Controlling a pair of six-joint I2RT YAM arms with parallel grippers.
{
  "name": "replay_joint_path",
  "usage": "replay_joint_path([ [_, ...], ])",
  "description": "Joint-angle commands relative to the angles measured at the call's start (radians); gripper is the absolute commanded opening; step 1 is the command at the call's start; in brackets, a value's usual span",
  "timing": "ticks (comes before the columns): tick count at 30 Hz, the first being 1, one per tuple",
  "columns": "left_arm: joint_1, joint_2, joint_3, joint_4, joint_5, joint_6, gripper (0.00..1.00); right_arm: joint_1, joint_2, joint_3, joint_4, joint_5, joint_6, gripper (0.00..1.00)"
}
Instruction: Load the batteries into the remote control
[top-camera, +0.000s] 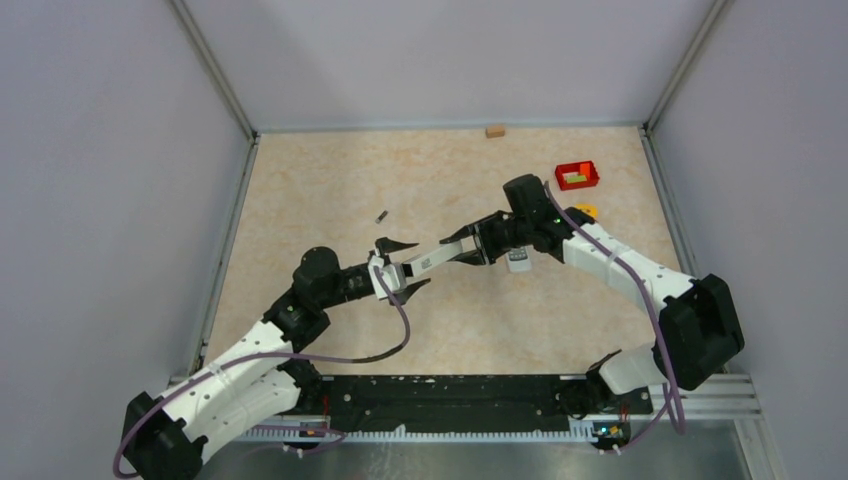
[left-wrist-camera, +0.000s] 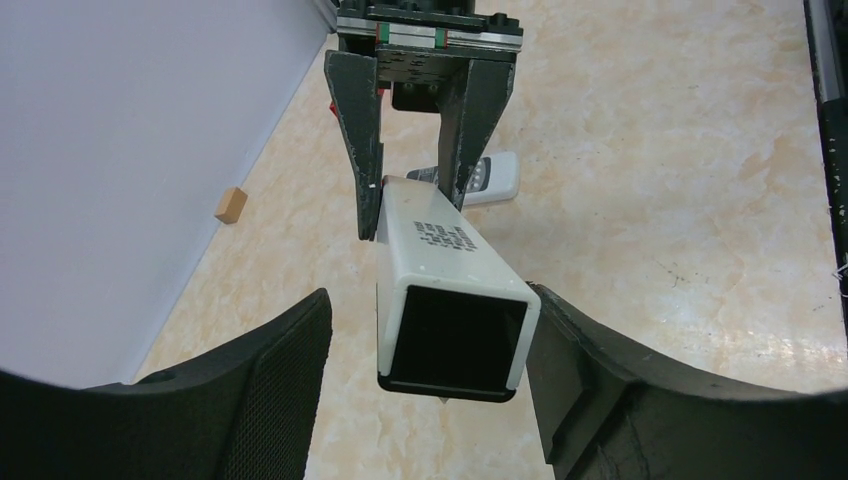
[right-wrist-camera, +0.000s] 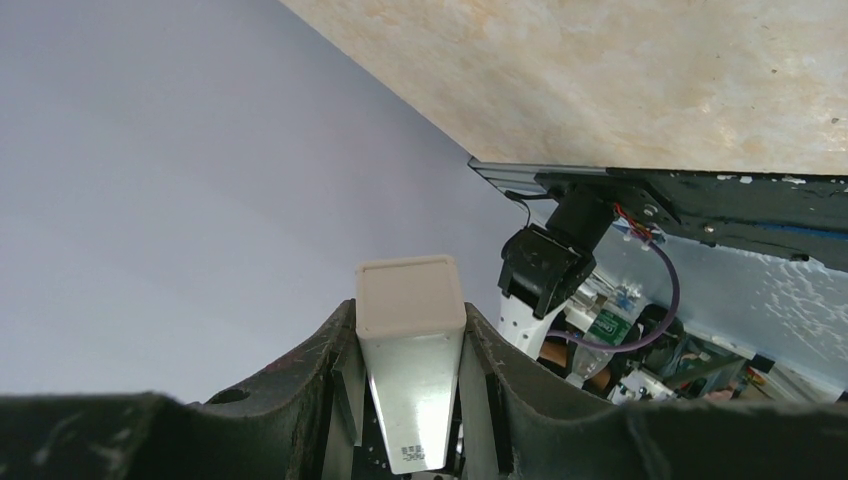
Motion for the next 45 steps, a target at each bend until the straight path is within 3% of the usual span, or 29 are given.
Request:
replay_joint_path([
  [1,-0.012,-0.004,0.049,0.06,-0.009,0.012,0.72,-0.003,-0.022,-0.011,0.032,-0.037,0.015,0.0],
  [7,-0.018,0.005,0.052,0.067,-0.014,0.015,0.67,-0.003,-0.019,-0.022,0.043,-0.041,0.015,0.0],
  [20,-0.026,0.01,0.055,0.056,0.005,-0.001,0.16,-0.003,-0.01,-0.034,0.073,-0.052,0.005,0.0],
  [23,-0.026,0.025,0.071,0.05,0.009,-0.035,0.08,-0.003,0.004,-0.032,0.095,-0.06,-0.021,0.01],
  [25,-0.026,0.039,0.073,0.067,-0.001,-0.075,0.06,-0.003,0.015,-0.026,0.105,-0.061,-0.057,0.17],
  [29,-0.026,0.041,0.072,0.11,-0.04,-0.171,0.06,-0.003,0.017,0.016,0.053,0.002,-0.195,0.65],
  [32,-0.026,0.021,0.092,0.1,-0.123,-0.294,0.09,-0.005,-0.048,0.005,0.029,0.136,-0.301,0.85],
  [36,-0.025,0.011,0.097,0.106,-0.146,-0.354,0.09,-0.012,-0.231,-0.169,0.258,0.288,-0.349,0.91],
  [38,-0.024,0.016,0.108,0.095,-0.143,-0.38,0.09,-0.017,-0.343,-0.302,0.453,0.332,-0.388,0.92],
  [42,-0.015,0.044,0.167,0.043,-0.13,-0.495,0.08,-0.09,-0.513,-0.55,0.814,0.292,-0.522,0.92],
  [45,-0.012,0.049,0.198,0.015,-0.081,-0.564,0.09,-0.113,-0.622,-0.592,0.856,0.227,-0.704,0.94],
])
